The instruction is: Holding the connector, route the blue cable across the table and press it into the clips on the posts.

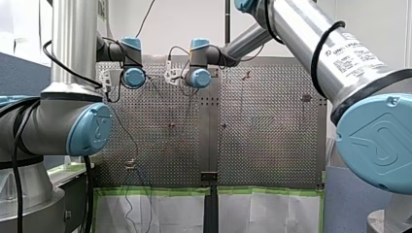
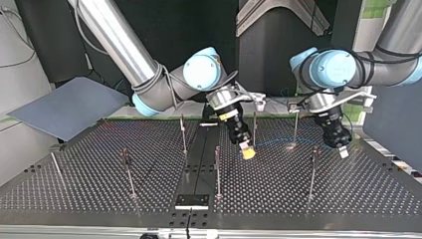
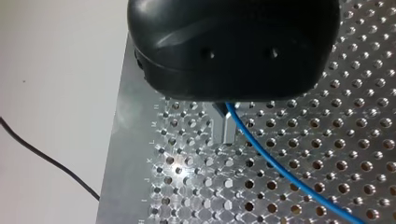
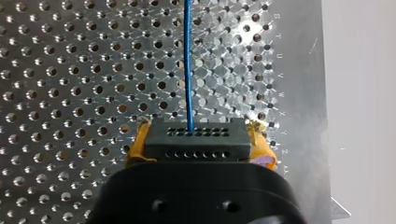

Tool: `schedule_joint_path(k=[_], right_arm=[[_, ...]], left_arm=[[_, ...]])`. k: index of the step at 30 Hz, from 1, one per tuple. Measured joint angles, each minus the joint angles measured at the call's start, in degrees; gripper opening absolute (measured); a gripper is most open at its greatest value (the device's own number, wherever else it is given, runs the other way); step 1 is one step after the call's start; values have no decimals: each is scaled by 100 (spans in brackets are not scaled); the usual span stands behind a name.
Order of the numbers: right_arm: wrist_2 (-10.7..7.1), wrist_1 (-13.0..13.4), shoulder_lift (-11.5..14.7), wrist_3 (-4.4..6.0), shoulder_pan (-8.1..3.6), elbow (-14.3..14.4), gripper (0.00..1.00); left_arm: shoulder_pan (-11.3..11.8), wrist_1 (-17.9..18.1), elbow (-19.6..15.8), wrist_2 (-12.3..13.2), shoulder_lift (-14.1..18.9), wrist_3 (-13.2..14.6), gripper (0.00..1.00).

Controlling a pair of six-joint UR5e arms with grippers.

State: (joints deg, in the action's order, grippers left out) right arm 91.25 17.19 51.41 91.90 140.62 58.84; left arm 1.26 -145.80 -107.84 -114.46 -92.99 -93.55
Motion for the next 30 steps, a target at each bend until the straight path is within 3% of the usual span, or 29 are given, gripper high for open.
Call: schedule_joint_path(k=[7,14,30], right_arm=[[12,-113,-26,12,-11,-280,0],[47,-142,-40,22,-19,-379,0],[186,-145,-93,32,-38,-385,0]], left_arm=[[119,131,13,288,-3,-19,0],[233,173,53,542,-52,-76,0],[450,359,557,1073,-791,-289,0]])
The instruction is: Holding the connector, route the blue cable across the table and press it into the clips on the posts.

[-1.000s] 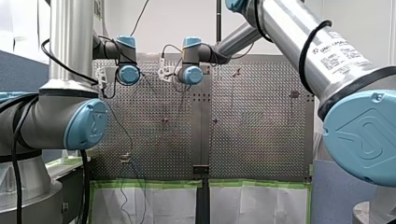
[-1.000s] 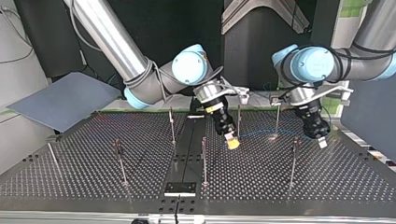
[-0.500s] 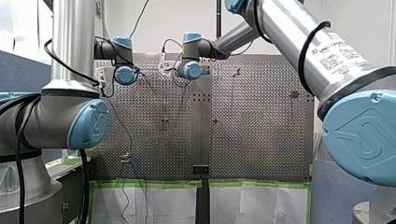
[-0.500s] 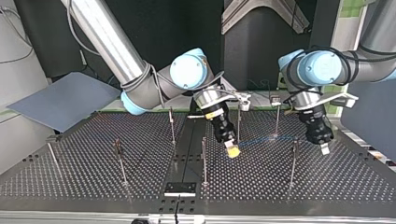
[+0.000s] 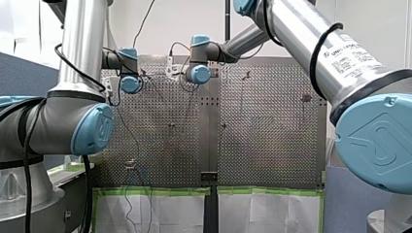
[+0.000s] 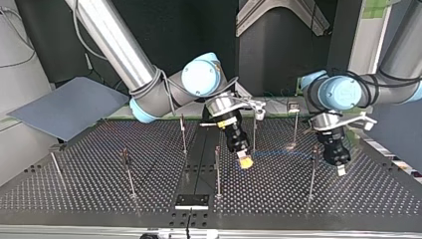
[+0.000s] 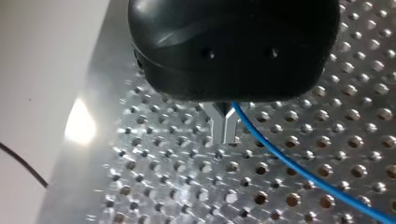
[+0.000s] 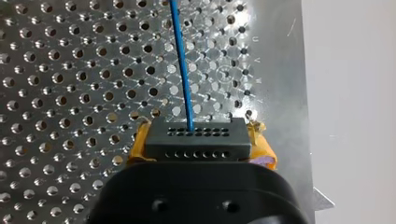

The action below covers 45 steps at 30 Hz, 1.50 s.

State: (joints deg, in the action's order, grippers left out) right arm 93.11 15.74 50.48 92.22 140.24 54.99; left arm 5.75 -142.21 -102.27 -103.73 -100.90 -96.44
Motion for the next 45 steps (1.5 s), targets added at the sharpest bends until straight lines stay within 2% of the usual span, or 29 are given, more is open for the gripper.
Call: schedule_joint_path(k=[8,9,10,12,13,14,15,16,18,24,29,34,39,45], right_arm=[[39,0,-40,0,-1,-1,0],[39,0,-42,-1,-1,-1,0],[40,0,-46,0,0,-1,0],[41,0,-47,0,-1,0,0],[41,0,-48,0,0,0,0],[41,0,-48,0,0,-1,0],[42,0,-49,0,1,0,0],[45,0,-49,-1,3,0,0],[61,0,-52,-7,8,0,0],[166,-15,-54,-33,20,0,0],[247,-66,-55,-53,35,0,0],[352,-107,-55,-90,52,0,0],[579,-184,-55,-166,79,0,0],[826,-255,-53,-221,107,0,0]], left_arm=[[100,38,23,130,-62,-146,0],[104,34,23,128,-62,-179,10],[106,30,23,123,-62,-210,10],[107,21,22,96,-61,-279,37],[107,13,20,79,-61,-307,37],[107,2,20,58,-60,-336,43],[107,-17,20,23,-58,-372,70],[107,-32,18,-6,-59,-398,70],[106,-74,12,-79,-59,-462,100],[90,-309,8,-305,-54,-648,100],[78,-553,-13,-363,14,-788,100],[73,-783,-104,-284,190,-999,100],[67,-1062,-341,-174,455,-1240,100],[53,-1352,-629,58,773,-1368,100]])
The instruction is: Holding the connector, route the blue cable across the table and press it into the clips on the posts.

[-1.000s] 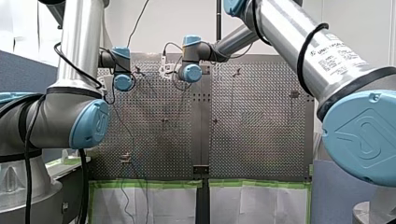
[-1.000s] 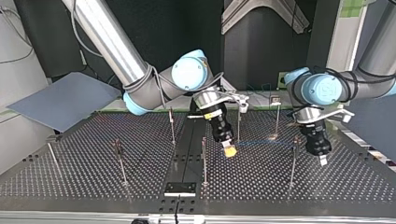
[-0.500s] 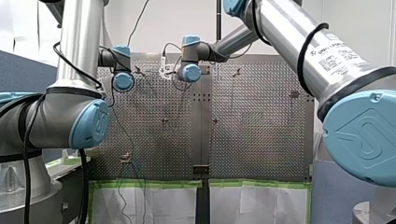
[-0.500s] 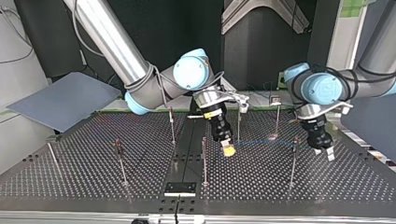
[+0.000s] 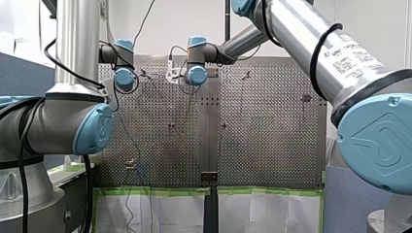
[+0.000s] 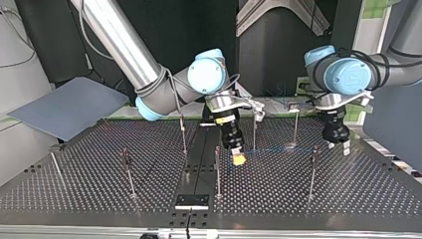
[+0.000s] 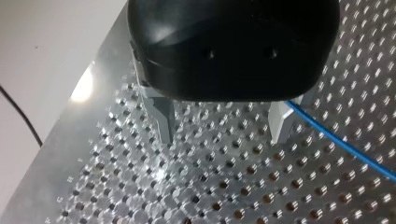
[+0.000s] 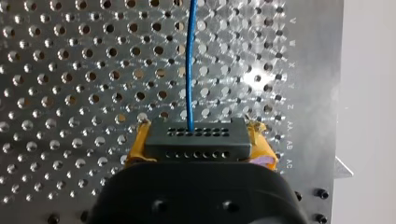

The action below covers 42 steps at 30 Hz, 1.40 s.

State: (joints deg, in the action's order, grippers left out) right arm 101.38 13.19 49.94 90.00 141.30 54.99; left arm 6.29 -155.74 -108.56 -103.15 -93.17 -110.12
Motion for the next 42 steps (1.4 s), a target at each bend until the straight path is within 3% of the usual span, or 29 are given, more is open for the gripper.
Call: schedule_joint_path(k=[10,21,32,42], right_arm=[[171,-51,0,-69,46,0,0],[195,-59,0,-86,72,0,0],[257,-64,3,-86,69,-11,0],[293,-119,1,-86,84,-127,0]], left_arm=[[-13,-210,-447,261,527,-61,100],[-50,-302,-738,672,1167,-187,100],[-172,-302,-752,923,1727,302,100],[-311,-279,-747,1491,1548,816,100]])
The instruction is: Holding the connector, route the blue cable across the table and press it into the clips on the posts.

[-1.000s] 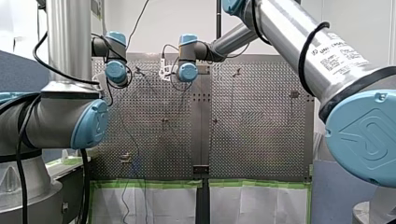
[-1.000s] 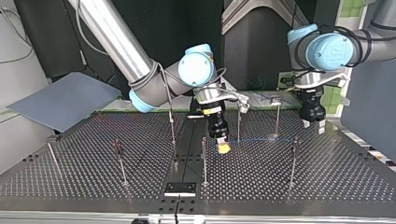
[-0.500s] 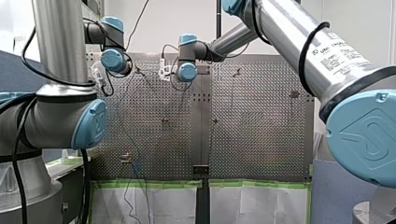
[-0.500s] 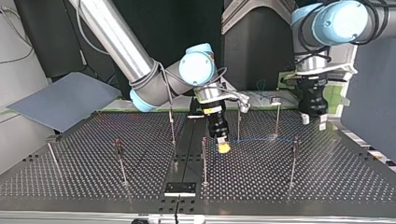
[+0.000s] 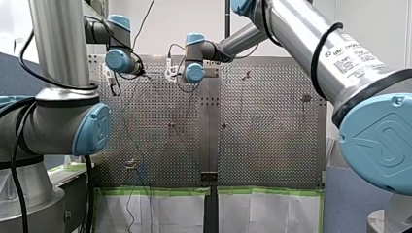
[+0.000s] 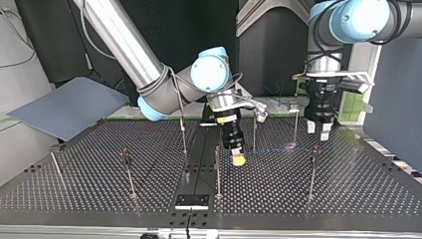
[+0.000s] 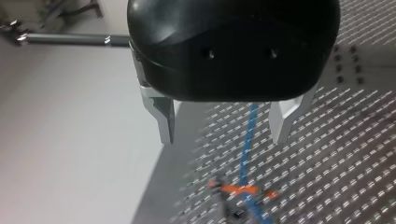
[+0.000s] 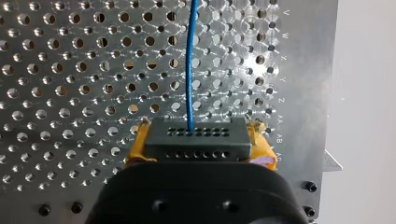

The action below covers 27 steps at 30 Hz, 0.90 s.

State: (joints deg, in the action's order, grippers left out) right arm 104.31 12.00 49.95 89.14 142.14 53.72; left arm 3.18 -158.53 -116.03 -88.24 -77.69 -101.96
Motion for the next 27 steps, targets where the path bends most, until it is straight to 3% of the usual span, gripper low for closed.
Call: schedule_joint_path(k=[10,17,27], right_arm=[[3,-4,-3,0,4,-14,0],[3,-4,-4,0,-3,-13,0],[3,-3,-6,0,-8,-13,0]], left_arm=[[-190,273,122,75,-477,219,100],[-296,570,334,-3,-769,69,100],[-392,644,699,-15,-843,16,100]])
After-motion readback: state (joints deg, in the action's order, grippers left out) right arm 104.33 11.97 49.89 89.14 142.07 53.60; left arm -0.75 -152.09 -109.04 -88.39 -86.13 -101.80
